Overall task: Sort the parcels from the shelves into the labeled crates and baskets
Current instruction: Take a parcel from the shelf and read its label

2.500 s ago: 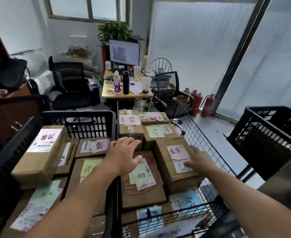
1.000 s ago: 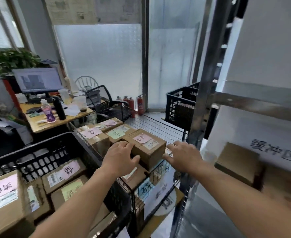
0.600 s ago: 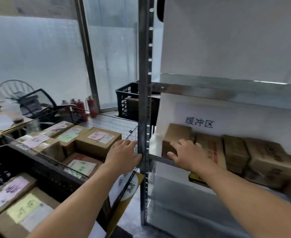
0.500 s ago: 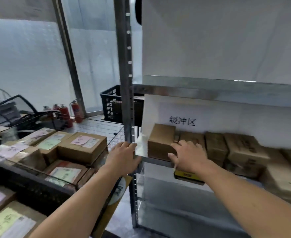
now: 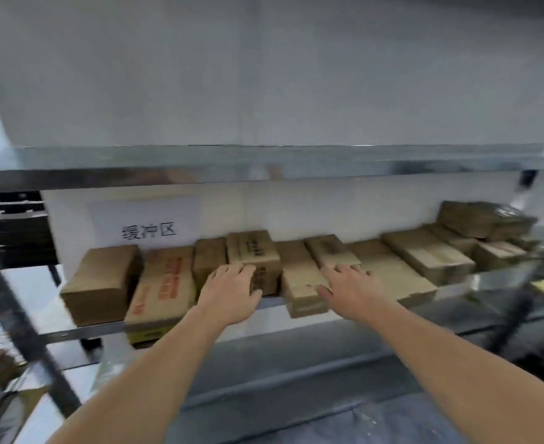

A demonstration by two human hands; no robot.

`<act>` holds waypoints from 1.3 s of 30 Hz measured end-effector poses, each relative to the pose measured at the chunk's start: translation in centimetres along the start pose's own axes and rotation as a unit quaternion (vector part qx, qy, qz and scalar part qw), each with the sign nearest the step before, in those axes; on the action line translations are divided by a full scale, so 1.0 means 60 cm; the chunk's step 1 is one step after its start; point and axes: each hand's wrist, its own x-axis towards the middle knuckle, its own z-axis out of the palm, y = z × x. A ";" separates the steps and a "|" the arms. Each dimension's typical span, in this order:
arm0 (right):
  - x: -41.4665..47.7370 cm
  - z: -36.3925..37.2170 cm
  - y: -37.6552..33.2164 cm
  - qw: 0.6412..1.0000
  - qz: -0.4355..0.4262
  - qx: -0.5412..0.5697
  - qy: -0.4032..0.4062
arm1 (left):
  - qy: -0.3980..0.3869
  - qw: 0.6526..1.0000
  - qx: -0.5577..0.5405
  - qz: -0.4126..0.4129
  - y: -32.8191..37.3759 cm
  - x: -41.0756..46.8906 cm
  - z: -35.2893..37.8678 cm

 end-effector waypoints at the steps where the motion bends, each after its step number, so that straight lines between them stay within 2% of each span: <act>1: -0.010 0.002 0.043 1.000 0.013 0.006 -0.001 | -0.002 1.000 0.004 0.024 0.040 0.022 0.011; 9: -0.090 0.026 0.322 0.990 0.142 0.000 -0.001 | -0.037 0.989 -0.012 0.140 0.339 0.133 0.084; 19: -0.118 0.067 0.519 0.974 0.226 0.000 0.026 | -0.061 0.970 -0.007 0.234 0.547 0.253 0.160; 29: 0.037 0.080 0.742 0.965 0.263 -0.010 0.015 | -0.058 0.956 -0.053 0.282 0.727 0.477 0.240; 34: 0.111 0.071 0.840 0.958 0.278 0.003 0.069 | -0.037 0.951 -0.068 0.299 0.809 0.584 0.260; 39: 0.161 0.077 0.929 0.950 0.298 0.026 0.088 | -0.026 0.950 -0.070 0.304 0.880 0.657 0.287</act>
